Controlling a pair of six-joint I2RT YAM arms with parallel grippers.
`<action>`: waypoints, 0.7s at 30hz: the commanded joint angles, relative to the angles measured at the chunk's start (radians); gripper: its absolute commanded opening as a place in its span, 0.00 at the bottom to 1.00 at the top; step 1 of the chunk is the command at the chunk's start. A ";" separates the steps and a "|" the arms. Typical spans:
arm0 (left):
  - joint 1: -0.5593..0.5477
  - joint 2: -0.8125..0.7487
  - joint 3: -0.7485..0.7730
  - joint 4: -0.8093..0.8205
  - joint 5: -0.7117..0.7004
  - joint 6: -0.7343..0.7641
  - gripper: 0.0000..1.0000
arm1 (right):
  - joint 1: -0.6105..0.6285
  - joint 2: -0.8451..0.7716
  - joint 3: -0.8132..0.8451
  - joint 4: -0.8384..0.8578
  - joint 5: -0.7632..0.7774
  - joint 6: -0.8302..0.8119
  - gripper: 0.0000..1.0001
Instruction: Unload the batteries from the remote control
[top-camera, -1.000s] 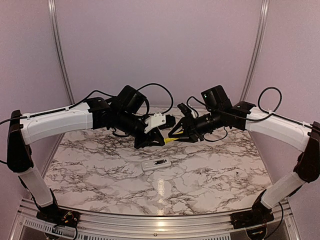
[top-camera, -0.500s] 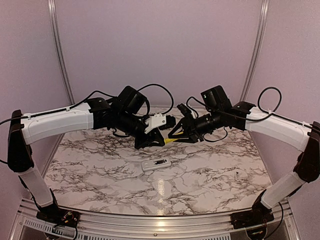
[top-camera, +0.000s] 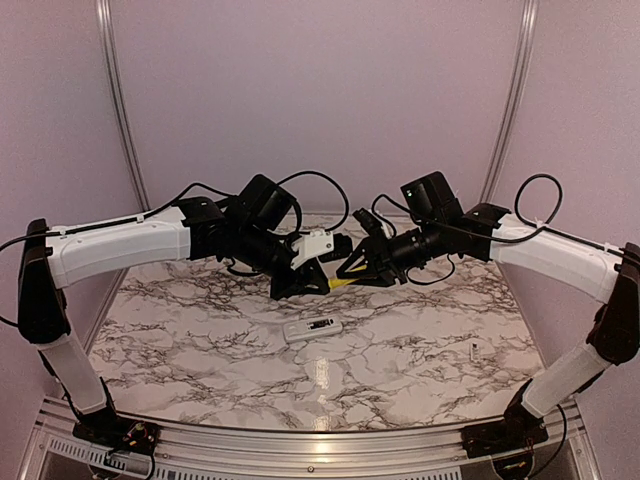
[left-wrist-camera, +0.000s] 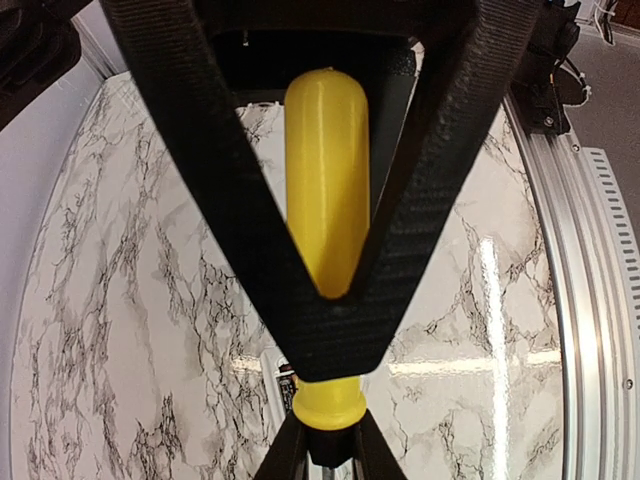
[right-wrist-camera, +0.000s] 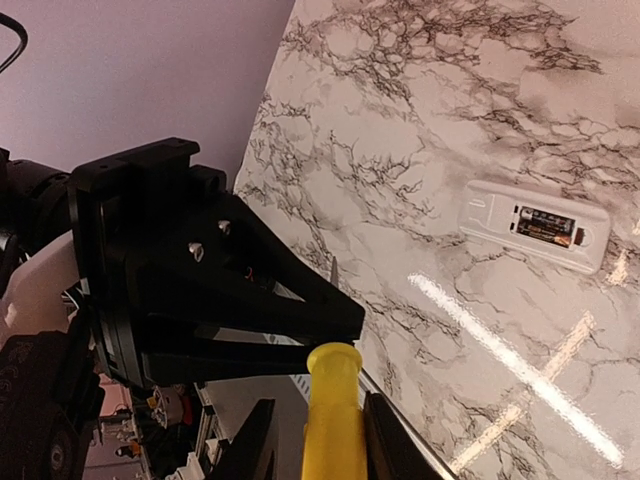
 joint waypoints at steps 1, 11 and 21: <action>-0.005 0.018 0.023 -0.001 -0.006 -0.003 0.00 | 0.011 0.010 0.026 -0.015 -0.006 -0.016 0.27; -0.005 0.018 0.021 -0.002 -0.003 -0.003 0.00 | 0.011 0.005 0.017 -0.042 0.006 -0.027 0.27; -0.005 0.014 0.015 -0.002 0.006 0.005 0.00 | 0.011 0.005 0.026 -0.032 0.023 -0.026 0.26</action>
